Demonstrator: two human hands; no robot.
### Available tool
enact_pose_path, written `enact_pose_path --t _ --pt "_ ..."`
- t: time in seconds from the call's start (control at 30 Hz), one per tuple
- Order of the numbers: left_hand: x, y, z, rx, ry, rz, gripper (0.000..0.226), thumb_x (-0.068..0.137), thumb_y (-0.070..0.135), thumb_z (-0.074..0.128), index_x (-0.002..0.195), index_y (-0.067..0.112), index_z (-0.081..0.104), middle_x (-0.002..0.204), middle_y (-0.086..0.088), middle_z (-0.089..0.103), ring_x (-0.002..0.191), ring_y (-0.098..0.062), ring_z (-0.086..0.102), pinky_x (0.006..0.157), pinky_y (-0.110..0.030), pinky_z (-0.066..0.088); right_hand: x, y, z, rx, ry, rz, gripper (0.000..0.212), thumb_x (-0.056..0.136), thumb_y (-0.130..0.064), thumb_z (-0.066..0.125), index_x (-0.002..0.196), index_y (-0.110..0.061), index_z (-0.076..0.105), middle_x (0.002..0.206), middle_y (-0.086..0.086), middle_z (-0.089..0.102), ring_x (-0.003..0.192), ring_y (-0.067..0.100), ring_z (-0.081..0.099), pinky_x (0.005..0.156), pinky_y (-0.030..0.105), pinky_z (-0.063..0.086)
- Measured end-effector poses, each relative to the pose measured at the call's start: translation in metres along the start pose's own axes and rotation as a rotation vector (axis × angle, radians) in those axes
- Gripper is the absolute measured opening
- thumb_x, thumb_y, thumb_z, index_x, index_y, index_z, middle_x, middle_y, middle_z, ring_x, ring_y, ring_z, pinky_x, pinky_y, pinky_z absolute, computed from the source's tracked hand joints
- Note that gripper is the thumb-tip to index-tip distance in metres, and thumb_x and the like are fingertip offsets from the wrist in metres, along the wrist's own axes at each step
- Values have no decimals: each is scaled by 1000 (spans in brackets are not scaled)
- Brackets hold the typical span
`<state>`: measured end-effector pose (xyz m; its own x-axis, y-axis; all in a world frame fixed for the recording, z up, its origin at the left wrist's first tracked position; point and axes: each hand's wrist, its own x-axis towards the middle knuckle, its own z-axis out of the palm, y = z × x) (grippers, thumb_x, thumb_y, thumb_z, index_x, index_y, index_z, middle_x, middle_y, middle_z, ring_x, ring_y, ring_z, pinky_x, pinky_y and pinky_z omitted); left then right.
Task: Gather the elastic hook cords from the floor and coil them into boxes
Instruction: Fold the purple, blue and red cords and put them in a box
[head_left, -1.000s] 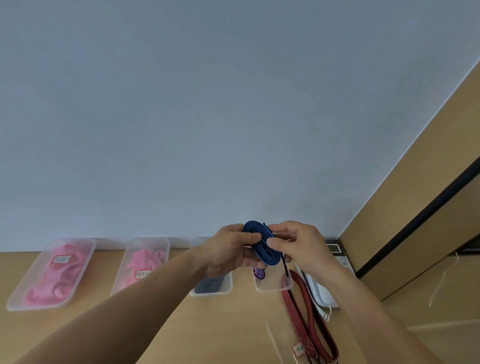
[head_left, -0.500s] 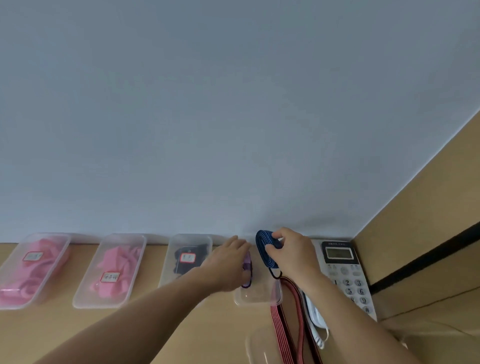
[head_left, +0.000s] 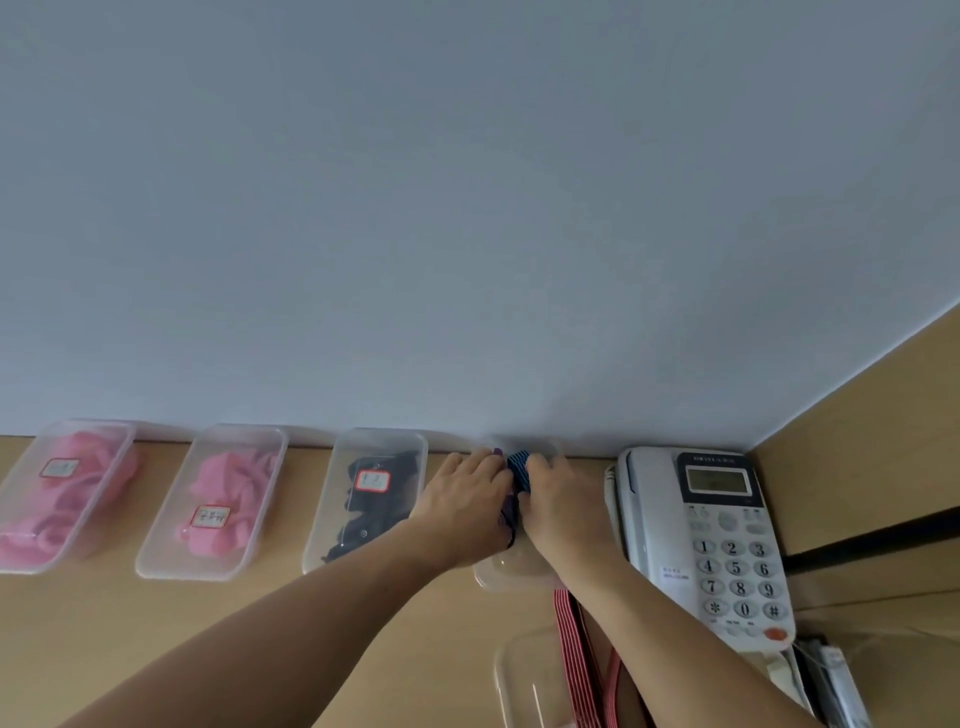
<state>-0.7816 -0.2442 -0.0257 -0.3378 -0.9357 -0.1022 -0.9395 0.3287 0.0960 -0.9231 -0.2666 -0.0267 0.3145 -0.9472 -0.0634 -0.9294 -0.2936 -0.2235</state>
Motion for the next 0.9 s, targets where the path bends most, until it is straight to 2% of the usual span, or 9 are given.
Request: enact_pose_path --t 0.1,0.2,0.27,0.33,0.43,0.57,0.7,0.77,0.9 --pt "-2 -4 5 47 -24 24 52 87 39 50 132 14 53 140 -2 50 138 -21 36 110 -33 28 -5 -2 -1 -128 5 -28 15 94 -22 51 106 -15 54 105 7 62 93 26 62 68 35 46" --pt "-2 -6 6 71 -34 38 54 87 40 55 134 14 51 142 -2 48 138 -22 36 110 -36 28 -8 -3 -6 -240 93 -78 22 67 -24 82 77 -18 64 78 2 67 76 26 62 59 36 47" --pt "-1 -6 6 83 -30 42 53 86 39 56 133 15 50 141 -2 48 136 -24 35 108 -39 29 -9 3 -5 -235 125 -97 23 64 -26 84 74 -18 64 98 5 69 89 29 62 66 40 49" --pt "1 -5 7 70 -56 35 62 85 41 57 140 17 41 142 -3 45 138 -25 31 108 -42 28 -9 10 -3 -179 146 -105 29 61 -29 86 76 -16 65 117 9 66 101 33 62 71 44 51" --pt "0 -2 10 50 -125 8 80 88 48 54 154 20 19 156 -3 27 149 -28 11 116 -47 19 -13 14 2 -122 99 -86 36 60 -33 88 84 -15 67 119 8 65 104 33 61 75 47 53" --pt "-1 -2 12 -6 -196 2 77 95 49 42 158 20 7 166 3 6 152 -25 -11 121 -49 9 -18 23 9 -16 122 -102 37 71 -29 80 104 -17 70 127 6 62 113 32 58 85 45 52" --pt "-2 -3 7 -3 -231 17 77 95 48 38 158 21 4 166 4 1 152 -24 -15 121 -48 6 -28 32 12 3 100 -117 50 76 -23 76 124 -18 64 131 4 59 114 30 57 86 43 52" --pt "-4 -2 3 0 -233 22 78 95 48 39 158 21 4 166 3 2 152 -24 -14 121 -48 5 -29 31 10 4 67 -116 51 81 -24 70 130 -19 59 138 3 54 121 28 51 93 42 48" --pt "-8 0 -9 -6 -207 20 77 96 47 40 158 21 4 166 1 1 152 -23 -13 122 -48 5 -28 30 -5 44 59 -98 44 86 -28 64 129 -22 59 144 1 46 130 25 41 102 40 41"
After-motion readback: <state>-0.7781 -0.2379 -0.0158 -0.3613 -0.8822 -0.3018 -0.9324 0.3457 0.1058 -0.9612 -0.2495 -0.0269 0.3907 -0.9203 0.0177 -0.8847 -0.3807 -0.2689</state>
